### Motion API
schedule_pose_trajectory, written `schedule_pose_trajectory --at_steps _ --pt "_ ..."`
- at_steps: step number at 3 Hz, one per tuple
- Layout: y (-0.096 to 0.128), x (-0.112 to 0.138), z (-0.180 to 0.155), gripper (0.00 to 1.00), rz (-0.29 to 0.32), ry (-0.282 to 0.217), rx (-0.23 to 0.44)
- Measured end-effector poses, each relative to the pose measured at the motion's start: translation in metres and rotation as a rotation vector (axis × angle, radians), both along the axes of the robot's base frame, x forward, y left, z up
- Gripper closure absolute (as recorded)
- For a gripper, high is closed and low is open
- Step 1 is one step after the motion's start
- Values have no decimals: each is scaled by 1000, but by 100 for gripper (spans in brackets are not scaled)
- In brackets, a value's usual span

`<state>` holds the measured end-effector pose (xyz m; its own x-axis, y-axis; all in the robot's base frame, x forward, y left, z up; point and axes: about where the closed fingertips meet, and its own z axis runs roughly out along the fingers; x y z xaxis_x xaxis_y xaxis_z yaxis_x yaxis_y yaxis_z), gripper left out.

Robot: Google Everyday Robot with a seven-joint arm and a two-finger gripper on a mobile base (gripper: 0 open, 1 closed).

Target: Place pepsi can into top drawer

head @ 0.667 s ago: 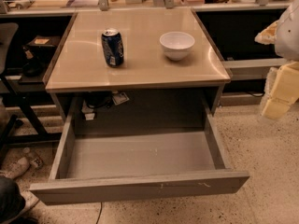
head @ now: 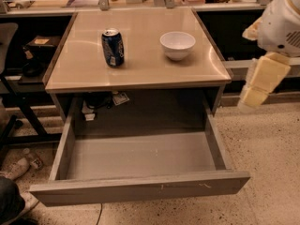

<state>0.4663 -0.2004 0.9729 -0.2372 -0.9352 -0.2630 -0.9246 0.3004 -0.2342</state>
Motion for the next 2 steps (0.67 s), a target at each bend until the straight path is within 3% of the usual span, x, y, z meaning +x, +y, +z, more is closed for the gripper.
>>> schedule_pose_trajectory --at_steps 1,2 --pt "17 38 -8 0 -32 15 57" --pt "17 36 -9 0 -37 11 57"
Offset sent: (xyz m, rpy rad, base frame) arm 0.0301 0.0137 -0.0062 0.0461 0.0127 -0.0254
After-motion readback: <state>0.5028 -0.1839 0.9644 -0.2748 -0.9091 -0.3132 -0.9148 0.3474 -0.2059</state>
